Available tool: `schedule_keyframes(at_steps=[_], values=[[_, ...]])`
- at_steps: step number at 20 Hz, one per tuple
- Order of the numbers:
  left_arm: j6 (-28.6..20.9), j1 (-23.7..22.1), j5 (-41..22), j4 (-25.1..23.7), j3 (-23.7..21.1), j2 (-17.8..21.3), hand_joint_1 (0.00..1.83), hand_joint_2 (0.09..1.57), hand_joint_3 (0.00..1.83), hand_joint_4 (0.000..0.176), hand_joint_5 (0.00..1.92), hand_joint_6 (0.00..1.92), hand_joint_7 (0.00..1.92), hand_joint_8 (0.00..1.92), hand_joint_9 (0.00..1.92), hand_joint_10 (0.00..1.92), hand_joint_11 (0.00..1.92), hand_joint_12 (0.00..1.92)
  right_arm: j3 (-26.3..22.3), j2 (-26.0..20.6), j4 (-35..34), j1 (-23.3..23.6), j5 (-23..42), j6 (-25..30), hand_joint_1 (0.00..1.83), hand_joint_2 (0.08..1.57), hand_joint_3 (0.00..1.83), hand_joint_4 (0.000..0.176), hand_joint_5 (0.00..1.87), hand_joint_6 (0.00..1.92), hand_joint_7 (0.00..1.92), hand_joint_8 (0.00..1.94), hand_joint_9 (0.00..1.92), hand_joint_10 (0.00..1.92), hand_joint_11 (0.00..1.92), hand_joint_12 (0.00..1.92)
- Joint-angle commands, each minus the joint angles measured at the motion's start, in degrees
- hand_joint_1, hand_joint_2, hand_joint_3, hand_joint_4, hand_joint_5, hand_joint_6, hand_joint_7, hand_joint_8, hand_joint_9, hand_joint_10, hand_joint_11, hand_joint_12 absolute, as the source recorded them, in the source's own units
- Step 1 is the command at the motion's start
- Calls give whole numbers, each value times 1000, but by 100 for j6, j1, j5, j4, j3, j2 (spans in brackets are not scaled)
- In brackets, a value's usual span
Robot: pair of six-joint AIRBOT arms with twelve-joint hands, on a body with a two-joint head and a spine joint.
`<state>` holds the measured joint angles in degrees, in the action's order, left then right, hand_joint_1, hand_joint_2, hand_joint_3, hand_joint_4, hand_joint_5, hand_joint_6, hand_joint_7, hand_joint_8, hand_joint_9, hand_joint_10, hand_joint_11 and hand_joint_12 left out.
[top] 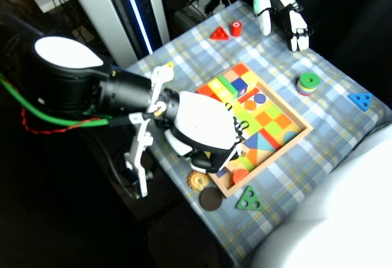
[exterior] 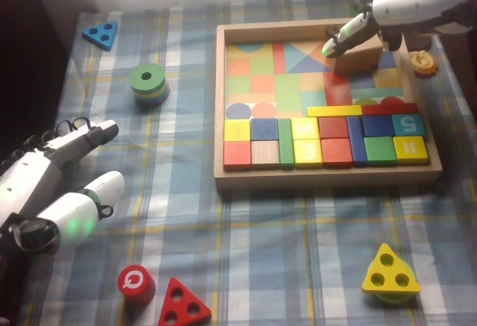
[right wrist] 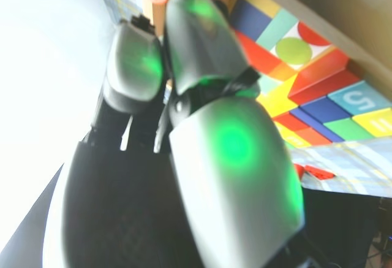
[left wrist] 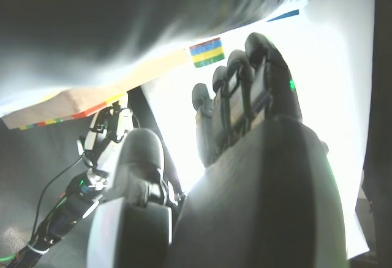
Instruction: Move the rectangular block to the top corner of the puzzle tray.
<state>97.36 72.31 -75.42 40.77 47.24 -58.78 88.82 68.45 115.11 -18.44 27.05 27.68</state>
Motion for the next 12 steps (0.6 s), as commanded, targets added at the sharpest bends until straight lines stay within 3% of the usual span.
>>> schedule_keyframes(at_steps=[1,3,4,5,6,8,9,10,12], values=[[-51,-46,-651,-231,5,12,474,1389,0,41,384,1,252,1,164,2,0,341,-11,1,-138,12,-216,-15,1744,1096,25,41,373,2,1155,1941,1389,1921,1436,1921],[-51,-46,-649,-231,7,12,462,1384,0,37,380,0,255,2,168,4,0,338,-11,-7,-138,-49,-229,-13,1740,1096,16,44,392,4,1110,1941,1347,1921,1398,1921],[-51,-46,-648,-231,8,12,484,1384,0,28,384,1,258,2,173,5,0,353,-10,-11,-137,-67,-240,-13,1724,1098,14,55,382,1,1106,1941,1331,1921,1375,1921],[-51,-46,-647,-231,8,12,487,1382,0,30,385,2,259,2,173,5,0,357,-10,-13,-135,-74,-247,-13,1731,1098,11,55,384,1,1123,1941,1345,1921,1383,1921],[-51,-46,-647,-231,8,12,474,1386,0,26,383,0,255,0,168,2,0,359,-10,-13,-133,-83,-251,-13,1728,1098,9,44,381,0,1139,1941,1363,1921,1413,1921],[-51,-46,-641,-231,8,12,476,1377,0,38,385,2,260,2,174,4,0,359,-10,-13,-124,-104,-252,-13,1724,1102,8,41,376,0,1120,1941,1349,1921,1408,1921],[-51,-46,-637,-231,9,12,480,1381,0,33,386,2,258,1,171,3,0,358,-10,-26,-123,-122,-262,-13,1717,1104,8,48,378,1,1108,1941,1347,1921,1411,1921],[-51,-46,-636,-231,9,12,468,1386,1,40,383,1,257,0,169,1,0,355,-10,-34,-122,-128,-271,-13,1719,1109,9,60,373,0,1099,1941,1336,1921,1399,1921],[-51,-46,-636,-231,7,12,462,1384,0,39,373,1,250,2,163,3,0,315,-9,-54,-102,-140,-307,-13,1710,1110,7,54,365,1,1137,1941,1348,1921,1408,1921]])
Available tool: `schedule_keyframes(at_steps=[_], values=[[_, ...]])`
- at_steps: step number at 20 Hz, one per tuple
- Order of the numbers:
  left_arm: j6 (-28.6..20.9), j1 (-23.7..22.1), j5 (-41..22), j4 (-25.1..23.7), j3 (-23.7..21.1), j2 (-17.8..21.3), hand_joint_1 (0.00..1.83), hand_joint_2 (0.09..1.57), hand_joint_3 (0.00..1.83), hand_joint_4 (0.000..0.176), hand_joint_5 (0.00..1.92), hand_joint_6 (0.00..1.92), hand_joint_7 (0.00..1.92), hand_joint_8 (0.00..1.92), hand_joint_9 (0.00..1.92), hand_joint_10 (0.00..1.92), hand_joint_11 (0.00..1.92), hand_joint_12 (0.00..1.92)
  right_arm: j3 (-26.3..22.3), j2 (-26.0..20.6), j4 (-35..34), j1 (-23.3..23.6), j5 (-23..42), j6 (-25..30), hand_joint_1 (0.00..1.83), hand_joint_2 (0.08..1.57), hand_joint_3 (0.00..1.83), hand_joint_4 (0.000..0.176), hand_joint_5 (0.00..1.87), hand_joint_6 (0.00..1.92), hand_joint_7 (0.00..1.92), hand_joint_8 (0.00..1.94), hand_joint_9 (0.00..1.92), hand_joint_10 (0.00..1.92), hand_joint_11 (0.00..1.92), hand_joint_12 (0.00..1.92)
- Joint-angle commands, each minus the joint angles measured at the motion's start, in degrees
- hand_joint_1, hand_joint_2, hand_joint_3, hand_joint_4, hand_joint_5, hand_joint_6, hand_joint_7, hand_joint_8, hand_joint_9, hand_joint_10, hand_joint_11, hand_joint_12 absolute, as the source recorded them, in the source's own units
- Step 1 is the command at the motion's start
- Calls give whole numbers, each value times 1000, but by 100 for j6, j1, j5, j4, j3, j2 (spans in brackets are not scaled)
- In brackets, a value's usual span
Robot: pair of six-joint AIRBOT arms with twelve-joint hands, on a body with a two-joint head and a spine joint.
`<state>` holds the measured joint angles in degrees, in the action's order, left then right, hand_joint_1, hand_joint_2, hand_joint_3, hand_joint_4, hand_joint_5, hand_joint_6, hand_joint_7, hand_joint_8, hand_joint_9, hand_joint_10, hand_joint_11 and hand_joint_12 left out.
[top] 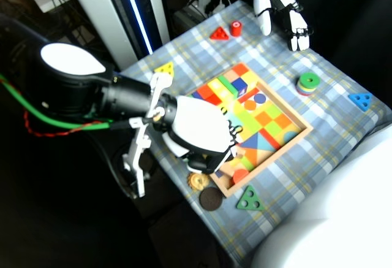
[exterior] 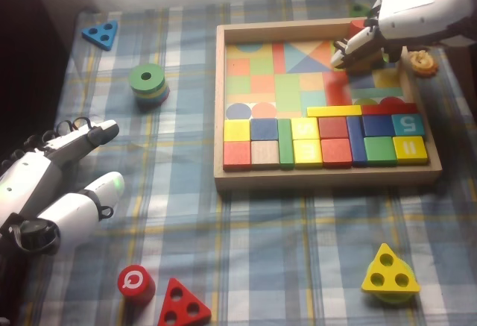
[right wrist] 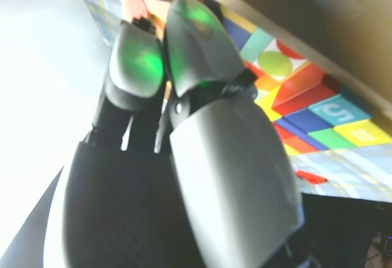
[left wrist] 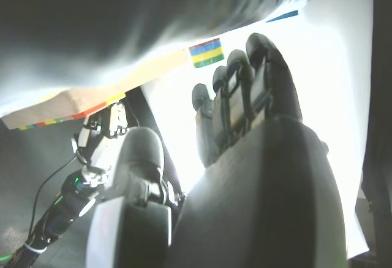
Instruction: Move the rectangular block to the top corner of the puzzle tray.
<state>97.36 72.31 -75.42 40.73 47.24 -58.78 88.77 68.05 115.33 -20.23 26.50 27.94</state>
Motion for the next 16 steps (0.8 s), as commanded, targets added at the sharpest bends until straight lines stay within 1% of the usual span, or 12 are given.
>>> schedule_keyframes(at_steps=[1,3,4,5,7,8,9,11,12,14,15,16], values=[[-51,-46,-637,-226,7,12,442,1385,1,35,374,1,253,2,165,3,0,318,-3,-29,-118,38,-267,-38,1714,1110,6,54,353,2,1158,1941,1358,1921,1426,1921],[-51,-46,-635,-225,7,12,458,1382,0,40,381,2,257,1,168,3,0,344,4,-69,-115,38,-299,-24,1720,1115,8,61,353,2,1185,1941,1374,1921,1430,1921],[-51,-46,-635,-224,5,12,435,1386,0,43,376,1,255,0,174,3,0,387,14,-76,-115,38,-314,-21,1757,1098,0,38,362,4,1185,1941,1377,1921,1431,1921],[-51,-46,-635,-223,4,12,443,1389,1,42,378,1,255,0,173,2,0,391,33,-79,-115,39,-329,-17,1747,1103,2,45,362,3,1181,1941,1371,1921,1423,1921],[-51,-46,-635,-223,3,10,476,1388,0,17,386,3,262,2,176,3,0,399,80,-82,-115,40,-359,15,1715,1117,8,48,347,0,1183,1941,1364,1921,1414,1921],[-51,-46,-636,-223,1,11,468,1384,0,37,383,1,260,1,176,2,0,405,100,-82,-115,40,-367,28,1721,1114,6,43,351,1,1197,1941,1374,1921,1417,1921],[-51,-46,-636,-223,2,11,451,1385,0,34,389,2,259,0,174,1,0,395,111,-82,-115,40,-376,29,1727,1112,5,39,358,3,1196,1941,1366,1921,1412,1921],[-51,-46,-636,-223,0,10,476,1384,0,28,392,2,257,0,175,1,0,409,132,-82,-115,39,-398,30,1729,1118,6,70,362,2,1198,1941,1371,1921,1405,1921],[-51,-46,-636,-223,-1,10,482,1384,0,24,394,1,258,0,179,2,0,434,147,-82,-115,39,-409,30,1747,1110,2,60,372,3,1185,1941,1346,1921,1383,1921],[-51,-46,-636,-223,-3,10,485,1382,0,15,394,0,264,1,182,2,0,424,211,-81,-114,39,-440,30,1734,1118,5,55,365,1,1180,1941,1347,1921,1393,1921],[-51,-47,-637,-223,-5,10,494,1378,0,23,397,1,263,0,174,1,0,409,260,-81,-115,36,-455,31,1724,1122,6,65,367,1,1188,1941,1359,1921,1404,1921],[-51,-47,-638,-223,-6,10,496,1377,0,19,403,3,267,2,179,4,0,406,297,-81,-115,30,-468,40,1724,1114,2,34,366,1,1211,1941,1378,1921,1414,1921]])
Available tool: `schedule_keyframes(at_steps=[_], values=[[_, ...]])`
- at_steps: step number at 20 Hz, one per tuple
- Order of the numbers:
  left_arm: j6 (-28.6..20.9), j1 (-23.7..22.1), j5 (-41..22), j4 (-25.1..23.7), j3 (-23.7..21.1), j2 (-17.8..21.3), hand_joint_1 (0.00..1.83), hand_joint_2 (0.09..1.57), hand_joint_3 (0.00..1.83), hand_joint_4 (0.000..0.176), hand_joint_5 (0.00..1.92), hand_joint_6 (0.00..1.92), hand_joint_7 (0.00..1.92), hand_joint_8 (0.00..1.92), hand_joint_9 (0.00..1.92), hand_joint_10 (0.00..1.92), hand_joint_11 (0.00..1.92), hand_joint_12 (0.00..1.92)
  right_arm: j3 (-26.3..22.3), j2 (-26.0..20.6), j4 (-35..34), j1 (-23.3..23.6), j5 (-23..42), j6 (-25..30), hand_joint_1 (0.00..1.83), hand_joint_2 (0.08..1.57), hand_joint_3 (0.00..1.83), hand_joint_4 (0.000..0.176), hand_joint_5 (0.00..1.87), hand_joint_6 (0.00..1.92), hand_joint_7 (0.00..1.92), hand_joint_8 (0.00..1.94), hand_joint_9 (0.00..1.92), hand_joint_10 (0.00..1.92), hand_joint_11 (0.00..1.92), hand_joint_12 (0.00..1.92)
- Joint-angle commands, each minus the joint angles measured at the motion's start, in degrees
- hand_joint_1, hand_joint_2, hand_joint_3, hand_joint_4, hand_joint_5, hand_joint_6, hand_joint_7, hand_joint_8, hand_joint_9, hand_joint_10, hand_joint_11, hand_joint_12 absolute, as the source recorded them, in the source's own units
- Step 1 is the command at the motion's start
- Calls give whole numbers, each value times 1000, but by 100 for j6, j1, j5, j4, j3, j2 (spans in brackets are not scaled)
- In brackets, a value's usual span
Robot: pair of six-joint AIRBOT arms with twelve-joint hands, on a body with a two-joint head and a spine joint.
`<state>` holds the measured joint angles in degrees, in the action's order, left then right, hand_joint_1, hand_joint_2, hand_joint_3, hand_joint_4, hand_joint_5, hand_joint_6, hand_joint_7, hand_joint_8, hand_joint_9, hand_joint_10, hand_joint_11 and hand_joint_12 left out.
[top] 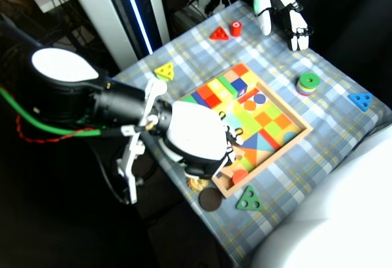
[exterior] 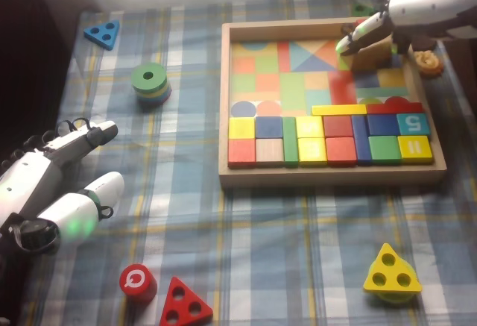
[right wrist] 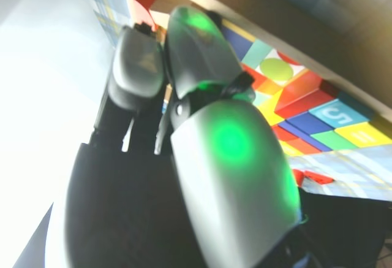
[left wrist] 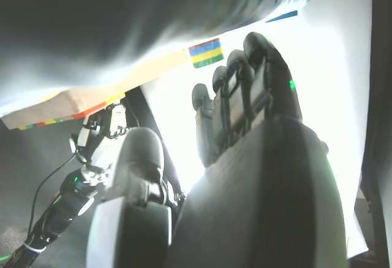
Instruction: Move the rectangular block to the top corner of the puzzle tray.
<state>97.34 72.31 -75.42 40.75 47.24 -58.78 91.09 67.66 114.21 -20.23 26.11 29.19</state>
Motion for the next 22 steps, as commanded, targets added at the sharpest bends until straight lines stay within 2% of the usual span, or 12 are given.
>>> schedule_keyframes(at_steps=[1,3,4,5,7,8,11,16,17,18,20,22], values=[[-49,-47,-640,-226,-8,11,495,1378,0,22,402,2,264,0,179,4,0,404,88,-42,-4,29,-437,-72,1721,1120,5,27,353,0,1208,1941,1385,1921,1424,1921],[-49,-47,-642,-226,-9,11,493,1381,0,25,402,2,266,1,187,7,0,406,127,-42,-5,30,-457,-56,1706,1128,7,40,329,0,1197,1941,1382,1921,1427,1921],[-49,-46,-642,-226,-10,11,477,1381,1,28,402,1,267,1,186,5,0,404,135,-42,-6,30,-462,-56,1723,1107,0,3,350,5,1253,1941,1435,1921,1479,1921],[-49,-46,-644,-226,-10,11,473,1379,0,26,398,0,266,1,184,4,0,403,136,-42,-6,30,-462,-56,1723,1118,3,0,346,2,1286,1941,1490,1921,1531,1921],[-49,-46,-645,-226,-9,11,450,1382,1,24,394,1,269,1,187,4,0,420,116,-42,-7,31,-461,-56,1706,1127,6,4,337,1,1265,1941,1482,1921,1516,1921],[-49,-46,-648,-226,-9,10,466,1383,1,11,400,3,271,1,188,4,0,426,89,-42,-13,51,-460,-56,1718,1136,9,5,310,0,1253,1941,1481,1921,1513,1921],[-49,-45,-651,-224,-8,7,468,1380,0,21,392,0,267,2,184,2,0,398,-14,-42,-13,193,-455,-58,1756,1115,0,0,324,5,1273,1941,1487,1921,1518,1921],[-49,-44,-658,-223,-7,4,449,1392,2,15,394,3,255,4,172,4,0,361,-296,-87,-64,469,-373,-181,1803,1098,0,0,348,7,1289,1941,1501,1921,1533,1921],[-49,-44,-658,-222,-7,4,457,1387,0,28,390,1,261,3,179,6,0,384,-323,-105,-91,506,-367,-196,1783,1110,0,15,342,3,1282,1941,1500,1921,1535,1921],[-49,-44,-659,-222,-7,5,469,1381,0,33,389,0,266,3,184,6,0,401,-345,-125,-115,532,-366,-215,1789,1107,0,2,329,1,1266,1941,1493,1921,1543,1921],[-49,-44,-659,-222,-7,6,481,1382,0,39,385,2,259,3,174,1,0,369,-429,-205,-131,560,-363,-226,1763,1115,1,8,320,0,1259,1941,1486,1921,1550,1921],[-49,-43,-655,-222,-5,5,469,1384,0,31,392,4,265,3,178,2,0,385,-553,-205,-125,560,-361,-227,1736,1128,7,30,318,1,1270,1941,1467,1921,1528,1921]])
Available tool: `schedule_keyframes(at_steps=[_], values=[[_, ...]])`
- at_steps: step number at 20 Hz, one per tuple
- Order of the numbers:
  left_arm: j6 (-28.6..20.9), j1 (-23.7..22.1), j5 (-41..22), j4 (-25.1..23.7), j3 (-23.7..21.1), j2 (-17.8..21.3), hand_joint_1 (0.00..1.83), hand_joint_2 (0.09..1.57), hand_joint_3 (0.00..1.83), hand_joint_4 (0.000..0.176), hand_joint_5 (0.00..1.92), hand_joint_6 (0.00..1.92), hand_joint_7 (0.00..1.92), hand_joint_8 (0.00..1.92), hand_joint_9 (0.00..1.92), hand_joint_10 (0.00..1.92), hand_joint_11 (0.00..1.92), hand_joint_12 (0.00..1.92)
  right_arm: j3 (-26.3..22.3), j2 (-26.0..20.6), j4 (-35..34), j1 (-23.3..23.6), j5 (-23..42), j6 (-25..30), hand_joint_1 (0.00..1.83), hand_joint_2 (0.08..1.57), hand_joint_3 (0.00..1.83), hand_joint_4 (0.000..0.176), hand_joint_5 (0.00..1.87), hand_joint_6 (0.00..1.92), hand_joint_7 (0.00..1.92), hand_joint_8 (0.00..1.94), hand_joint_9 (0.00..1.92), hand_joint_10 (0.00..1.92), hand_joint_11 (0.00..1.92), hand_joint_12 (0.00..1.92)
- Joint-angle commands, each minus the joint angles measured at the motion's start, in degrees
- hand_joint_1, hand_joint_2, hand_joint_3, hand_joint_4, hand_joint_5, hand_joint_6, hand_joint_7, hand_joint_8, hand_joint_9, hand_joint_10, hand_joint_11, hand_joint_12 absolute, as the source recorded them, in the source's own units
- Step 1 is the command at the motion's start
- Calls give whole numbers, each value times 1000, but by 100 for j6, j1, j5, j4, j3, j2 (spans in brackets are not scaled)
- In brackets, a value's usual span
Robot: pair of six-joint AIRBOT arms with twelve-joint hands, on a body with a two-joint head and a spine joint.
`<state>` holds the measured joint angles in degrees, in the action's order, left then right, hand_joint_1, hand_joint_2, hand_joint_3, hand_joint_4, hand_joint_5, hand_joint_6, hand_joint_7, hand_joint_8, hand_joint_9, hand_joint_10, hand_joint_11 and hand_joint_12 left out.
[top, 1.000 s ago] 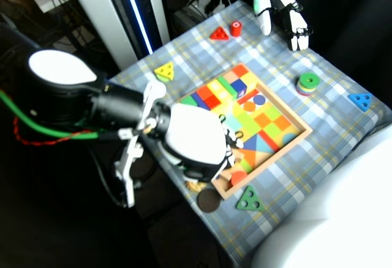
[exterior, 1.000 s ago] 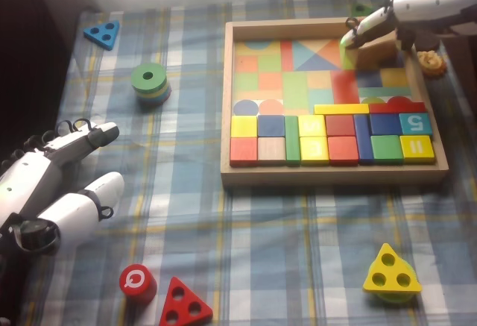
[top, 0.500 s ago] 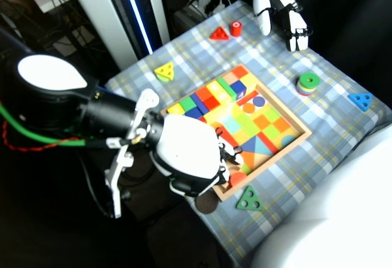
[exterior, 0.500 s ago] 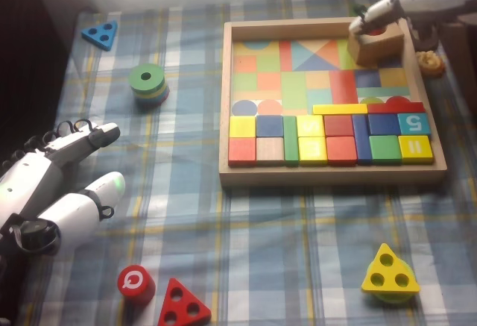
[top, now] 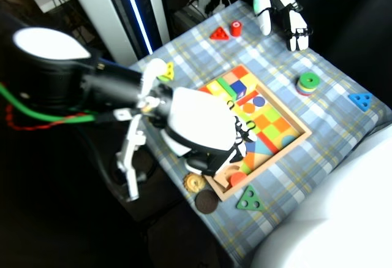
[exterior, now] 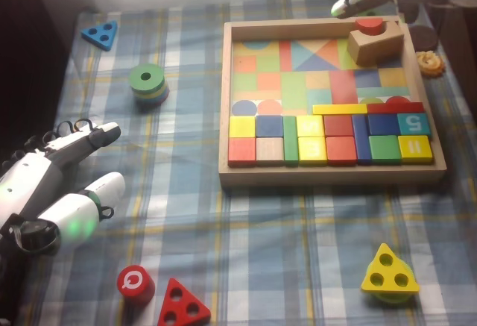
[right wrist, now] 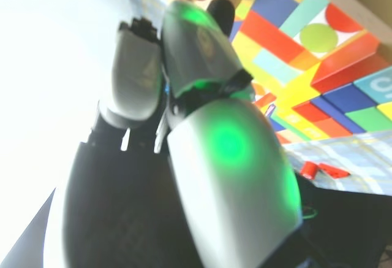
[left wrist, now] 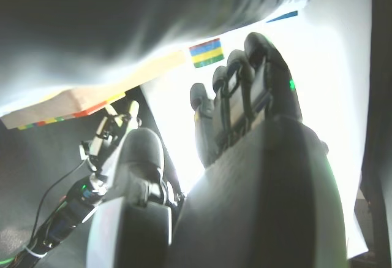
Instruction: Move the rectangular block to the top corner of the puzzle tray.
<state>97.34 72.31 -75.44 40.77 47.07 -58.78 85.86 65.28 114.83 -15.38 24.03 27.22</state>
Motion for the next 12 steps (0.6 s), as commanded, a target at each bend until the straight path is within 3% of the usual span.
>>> schedule_keyframes(at_steps=[1,4,8,9,10,11,12], values=[[-49,-41,-653,-221,11,5,461,1387,1,35,388,1,260,1,171,2,0,360,-83,-4,-187,74,-153,-30,1726,1126,6,25,315,0,1261,1941,1470,1921,1538,1921],[-49,-28,-651,-216,10,5,462,1387,1,31,379,0,255,0,166,0,0,327,-221,-176,-187,74,-154,-9,1695,1140,12,26,310,5,1218,1941,1482,1921,1539,1921],[-49,-27,-642,-198,22,3,469,1387,0,28,387,2,256,0,167,0,0,352,-347,-359,-187,10,-157,63,1687,1123,2,50,353,9,1273,1941,1466,1921,1479,1921],[-49,-27,-641,-198,22,3,482,1385,0,25,392,1,258,0,171,1,0,385,-361,-389,-187,-27,-157,77,1704,1123,2,39,349,6,1277,1941,1467,1921,1478,1921],[-49,-27,-641,-198,23,3,496,1384,0,15,393,1,256,0,170,1,0,378,-378,-432,-187,-67,-158,97,1757,1106,0,1,357,6,1274,1941,1475,1921,1498,1921],[-49,-27,-642,-200,24,4,491,1385,0,5,402,2,260,1,178,2,0,436,-395,-476,-187,-100,-161,108,1731,1123,2,35,358,4,1257,1941,1465,1921,1485,1921],[-49,-27,-642,-200,24,4,481,1388,1,17,389,2,248,2,164,4,0,385,-406,-514,-187,-122,-166,117,1716,1129,4,59,361,4,1246,1941,1455,1921,1474,1921]])
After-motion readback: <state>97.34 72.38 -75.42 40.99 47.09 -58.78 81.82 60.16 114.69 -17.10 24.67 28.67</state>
